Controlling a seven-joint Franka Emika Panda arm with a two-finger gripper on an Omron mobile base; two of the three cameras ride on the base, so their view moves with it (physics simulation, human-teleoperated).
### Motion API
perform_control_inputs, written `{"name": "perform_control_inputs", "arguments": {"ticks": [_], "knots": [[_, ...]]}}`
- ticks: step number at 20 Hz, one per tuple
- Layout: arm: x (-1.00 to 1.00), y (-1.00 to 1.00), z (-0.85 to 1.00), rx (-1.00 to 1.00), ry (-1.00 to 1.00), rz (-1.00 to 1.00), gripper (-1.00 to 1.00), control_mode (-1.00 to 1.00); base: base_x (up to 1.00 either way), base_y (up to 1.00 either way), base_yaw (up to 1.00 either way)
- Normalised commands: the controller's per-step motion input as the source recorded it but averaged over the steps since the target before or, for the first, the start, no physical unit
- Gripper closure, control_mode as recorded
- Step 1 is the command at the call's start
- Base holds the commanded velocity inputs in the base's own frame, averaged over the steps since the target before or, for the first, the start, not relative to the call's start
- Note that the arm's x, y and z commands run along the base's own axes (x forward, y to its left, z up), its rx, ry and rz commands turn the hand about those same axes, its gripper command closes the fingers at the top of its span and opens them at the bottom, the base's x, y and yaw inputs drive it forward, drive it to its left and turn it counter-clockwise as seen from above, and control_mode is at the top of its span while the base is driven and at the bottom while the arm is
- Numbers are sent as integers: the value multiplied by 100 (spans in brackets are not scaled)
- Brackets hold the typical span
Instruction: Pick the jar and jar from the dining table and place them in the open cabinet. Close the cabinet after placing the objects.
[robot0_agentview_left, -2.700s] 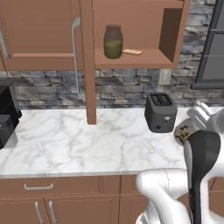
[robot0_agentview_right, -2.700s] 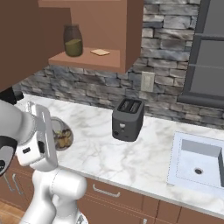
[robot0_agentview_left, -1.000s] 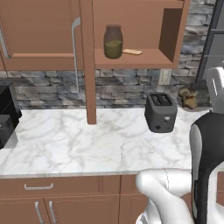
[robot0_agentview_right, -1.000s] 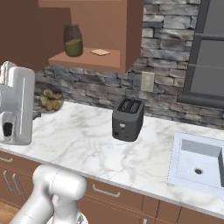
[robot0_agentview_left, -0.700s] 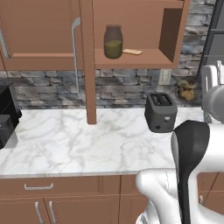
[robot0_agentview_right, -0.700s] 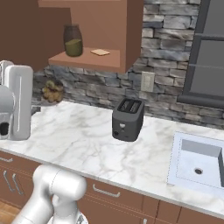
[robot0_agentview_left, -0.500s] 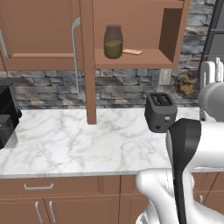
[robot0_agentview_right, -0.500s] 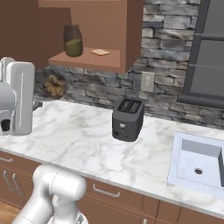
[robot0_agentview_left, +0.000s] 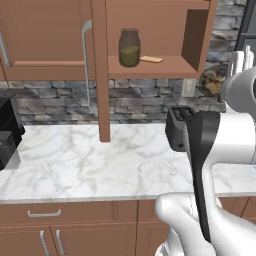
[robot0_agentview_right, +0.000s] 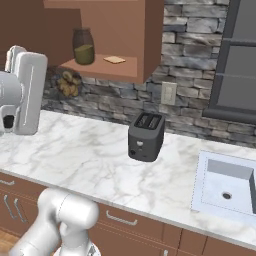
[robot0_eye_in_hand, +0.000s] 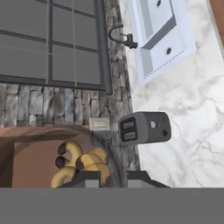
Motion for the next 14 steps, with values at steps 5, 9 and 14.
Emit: {"name": "perform_control_inputs", "arguments": {"ticks": [5,9,14], "knots": [[19,0,19,5,15,-5,100,-100,0,0,0],[33,0,1,4,8,-6,100,-100,0,0,0],[50,0,0,3,0,-4,100,-100,0,0,0]]}}
